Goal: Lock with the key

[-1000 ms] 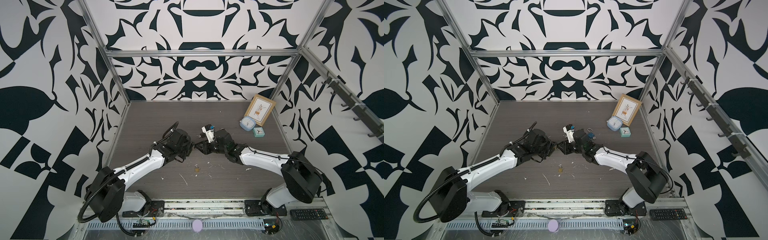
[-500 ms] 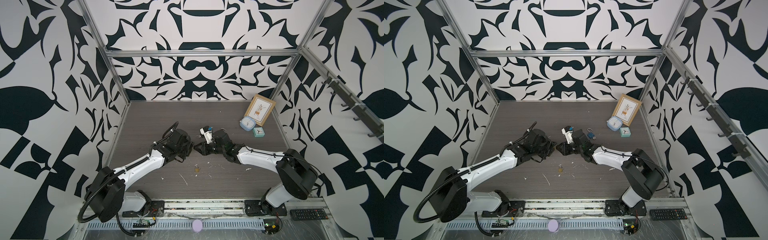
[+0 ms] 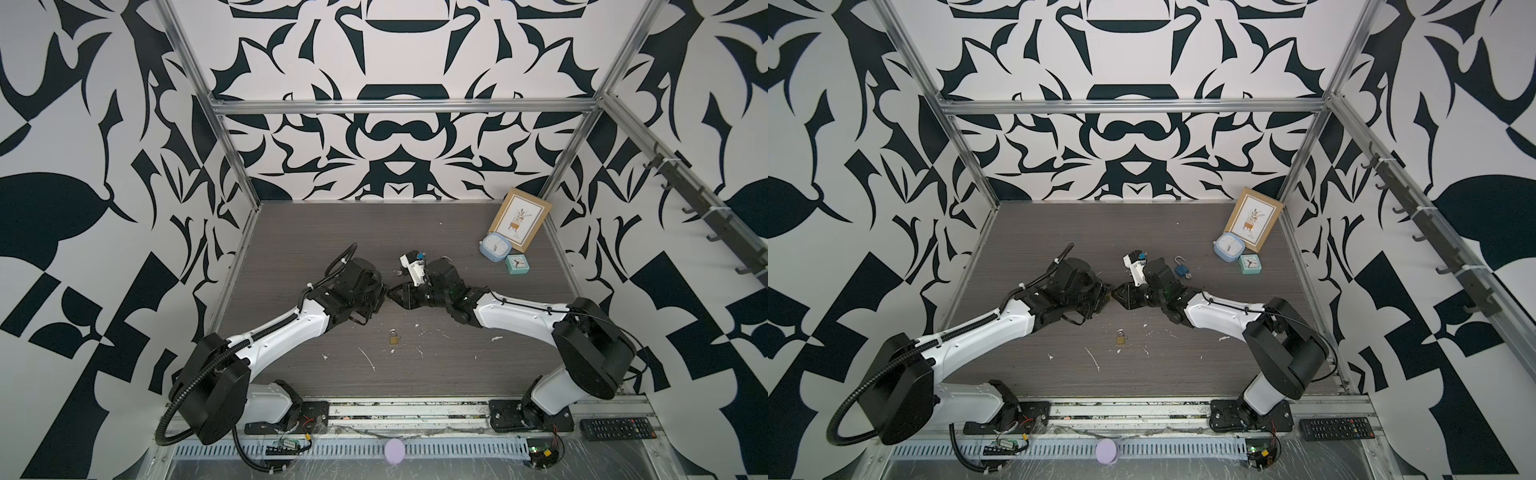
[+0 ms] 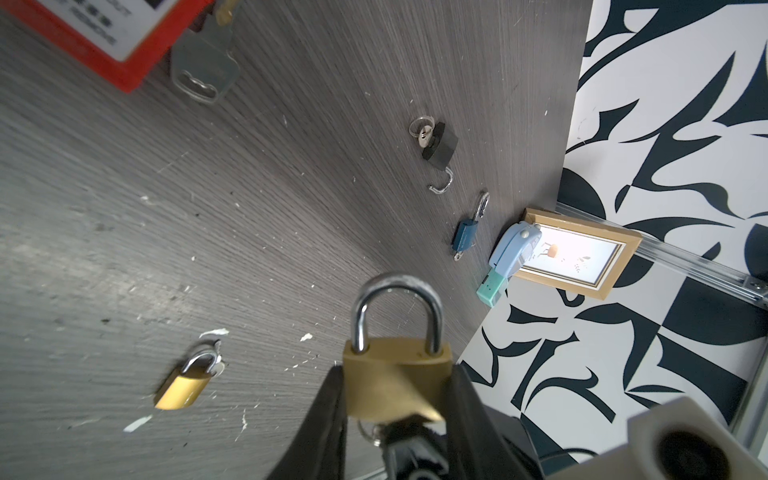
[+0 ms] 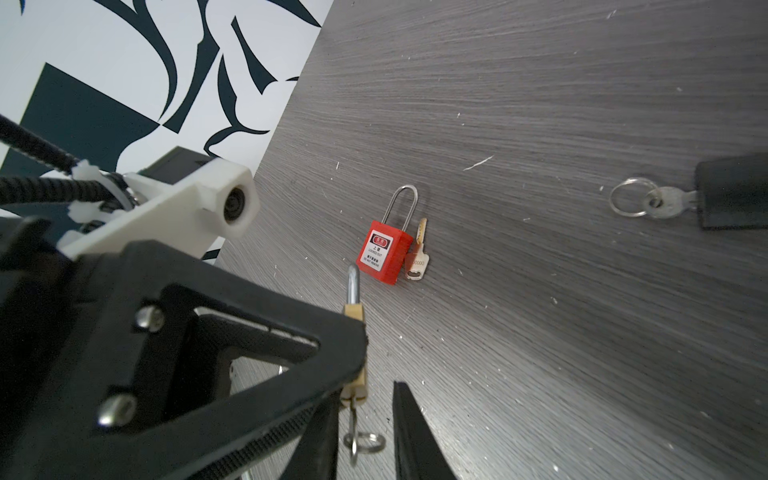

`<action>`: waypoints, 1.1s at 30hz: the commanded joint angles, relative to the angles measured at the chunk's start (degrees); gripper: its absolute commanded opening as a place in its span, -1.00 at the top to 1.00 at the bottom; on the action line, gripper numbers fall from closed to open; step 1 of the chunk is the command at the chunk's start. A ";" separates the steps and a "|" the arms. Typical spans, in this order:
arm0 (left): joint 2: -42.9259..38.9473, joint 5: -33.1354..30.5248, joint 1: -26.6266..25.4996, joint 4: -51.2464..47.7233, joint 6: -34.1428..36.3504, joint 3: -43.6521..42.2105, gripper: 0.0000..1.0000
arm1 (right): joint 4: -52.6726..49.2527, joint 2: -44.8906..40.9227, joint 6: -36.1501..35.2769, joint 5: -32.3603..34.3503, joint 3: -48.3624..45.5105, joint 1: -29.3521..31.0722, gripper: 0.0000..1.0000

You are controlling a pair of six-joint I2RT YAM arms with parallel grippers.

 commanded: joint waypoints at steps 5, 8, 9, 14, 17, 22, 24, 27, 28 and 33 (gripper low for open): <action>-1.08 0.30 0.22 0.18 -0.34 -0.31 1.00 | 1.08 -0.81 -0.67 0.93 2.76 -0.16 0.56; -1.06 0.30 0.21 0.18 -0.34 -0.31 1.00 | 1.22 -0.61 -0.53 0.62 2.92 -0.18 0.65; -1.06 0.35 0.21 0.18 -0.24 -0.30 1.00 | 1.27 -0.48 -0.44 0.58 2.92 -0.15 0.67; -1.07 0.23 0.21 0.18 -0.35 -0.38 1.00 | 1.83 -0.30 -0.05 0.12 2.58 -0.15 0.80; -0.96 0.12 0.21 0.18 -0.28 -0.29 1.00 | 1.99 -0.11 0.13 -0.29 2.43 -0.18 0.89; -0.80 -0.22 0.30 0.00 -0.27 0.04 1.00 | 2.23 -0.27 0.31 -0.89 2.07 -0.18 1.00; -0.75 -0.23 0.43 0.01 -0.28 0.09 1.00 | 2.23 -0.28 0.35 -1.20 1.87 -0.20 1.00; -0.67 -0.23 0.91 -0.21 -0.11 0.48 1.00 | 2.40 -0.18 0.40 -1.75 1.52 -0.15 1.00; -0.62 -0.23 1.08 -0.33 -0.01 0.65 1.00 | 2.51 -0.15 0.47 -2.08 1.45 -0.15 1.00; -0.68 -0.25 2.55 -0.83 0.85 1.18 1.00 | 2.71 -0.76 0.39 -3.28 -0.47 -0.19 1.00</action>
